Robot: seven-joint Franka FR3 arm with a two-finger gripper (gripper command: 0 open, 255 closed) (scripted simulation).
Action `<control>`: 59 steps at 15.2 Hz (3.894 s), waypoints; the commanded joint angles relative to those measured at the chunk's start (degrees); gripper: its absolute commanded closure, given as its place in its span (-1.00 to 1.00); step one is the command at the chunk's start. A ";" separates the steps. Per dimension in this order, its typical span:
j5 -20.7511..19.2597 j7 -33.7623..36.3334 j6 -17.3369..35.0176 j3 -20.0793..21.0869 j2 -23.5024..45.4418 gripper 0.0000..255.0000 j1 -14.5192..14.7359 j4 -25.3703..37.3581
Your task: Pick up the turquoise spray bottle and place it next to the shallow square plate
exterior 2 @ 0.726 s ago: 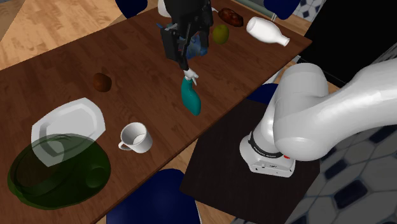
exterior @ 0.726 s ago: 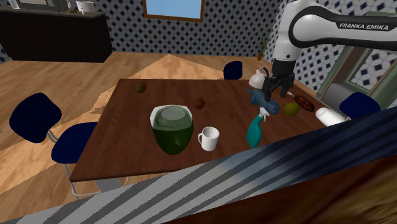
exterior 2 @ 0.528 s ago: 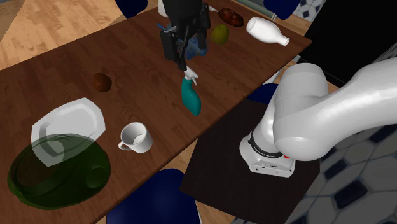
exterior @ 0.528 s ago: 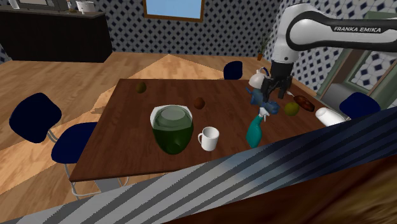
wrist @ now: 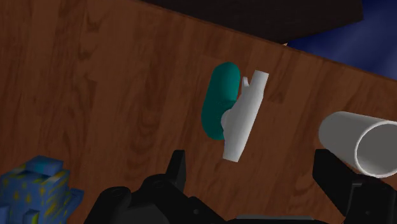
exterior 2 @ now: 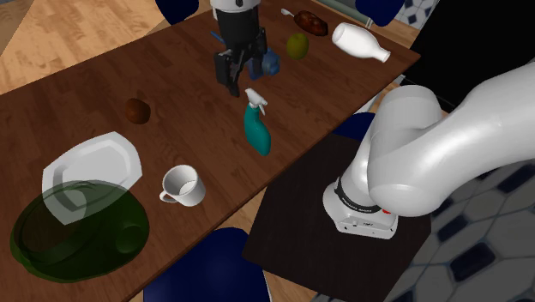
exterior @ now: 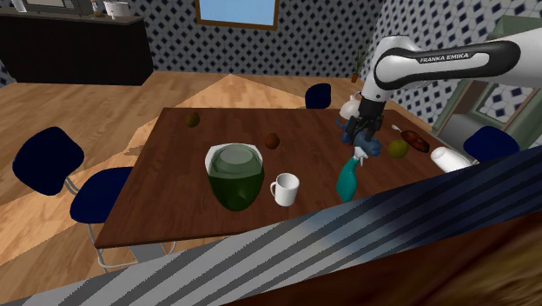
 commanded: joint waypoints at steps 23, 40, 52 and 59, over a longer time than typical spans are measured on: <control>0.24 -1.87 9.21 -1.75 3.69 1.00 0.08 -4.76; 0.47 -0.85 -2.52 -0.55 0.51 1.00 0.16 3.84; 0.93 -0.25 -11.82 0.18 0.14 1.00 0.46 12.80; 1.24 0.02 -17.04 0.48 0.79 1.00 0.70 18.68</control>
